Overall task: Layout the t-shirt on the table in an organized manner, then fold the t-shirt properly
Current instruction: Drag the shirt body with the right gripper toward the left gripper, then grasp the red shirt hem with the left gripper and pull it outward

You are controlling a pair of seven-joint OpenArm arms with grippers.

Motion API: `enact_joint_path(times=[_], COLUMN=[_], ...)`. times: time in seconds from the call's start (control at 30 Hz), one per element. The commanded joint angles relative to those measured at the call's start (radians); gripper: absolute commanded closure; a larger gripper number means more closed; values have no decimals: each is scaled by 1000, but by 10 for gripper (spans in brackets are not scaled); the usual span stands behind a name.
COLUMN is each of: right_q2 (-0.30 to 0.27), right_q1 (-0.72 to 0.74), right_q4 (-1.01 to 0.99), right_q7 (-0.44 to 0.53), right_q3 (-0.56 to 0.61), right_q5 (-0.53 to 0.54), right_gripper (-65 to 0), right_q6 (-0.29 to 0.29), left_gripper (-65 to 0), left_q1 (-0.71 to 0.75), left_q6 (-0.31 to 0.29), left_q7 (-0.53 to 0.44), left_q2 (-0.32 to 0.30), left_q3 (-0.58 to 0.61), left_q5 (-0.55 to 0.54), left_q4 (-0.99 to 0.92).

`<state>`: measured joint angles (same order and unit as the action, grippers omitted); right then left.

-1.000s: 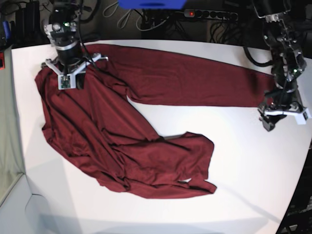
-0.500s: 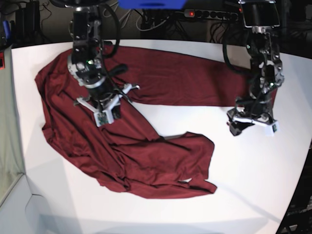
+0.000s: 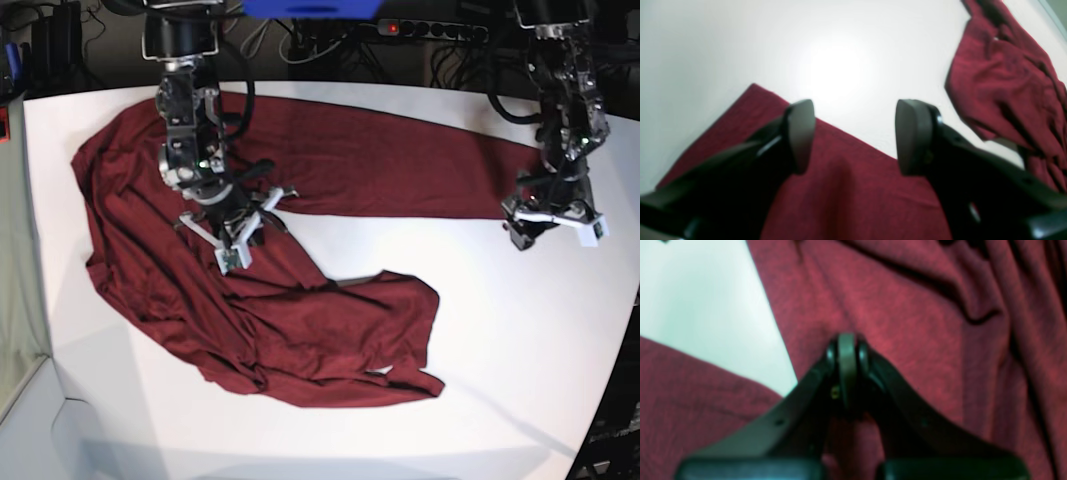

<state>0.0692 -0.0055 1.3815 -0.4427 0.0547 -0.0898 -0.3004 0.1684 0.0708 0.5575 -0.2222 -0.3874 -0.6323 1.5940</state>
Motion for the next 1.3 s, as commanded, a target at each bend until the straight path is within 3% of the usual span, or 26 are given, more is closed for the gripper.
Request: enact_joint_path(times=[0.0, 0.27, 0.57, 1.1, 1.27], right_q2=[-4, -105, -148, -144, -142], right_q1=[-23, -198, -305, -319, -317], right_q4=[29, 146, 272, 325, 325], right_q7=[0, 2, 2, -5, -5], right_q3=[23, 204, 216, 216, 216], right_q5=[9, 12, 11, 9, 11], right_gripper=[0, 0, 0, 0, 0], right_q6=[-6, -6, -6, -6, -6], left_gripper=[-370, -370, -371, -368, -259], left_q1=[-19, -122, -255, -260, -303], left_q6=[-6, -6, -4, -4, -4], left_q7=[-18, -14, -20, -20, -20], left_q2=[-13, 20, 30, 85, 83], left_q3=[-3, 43, 233, 285, 359], left_q5=[-7, 2, 2, 4, 4], left_q4=[13, -19, -192, -292, -350])
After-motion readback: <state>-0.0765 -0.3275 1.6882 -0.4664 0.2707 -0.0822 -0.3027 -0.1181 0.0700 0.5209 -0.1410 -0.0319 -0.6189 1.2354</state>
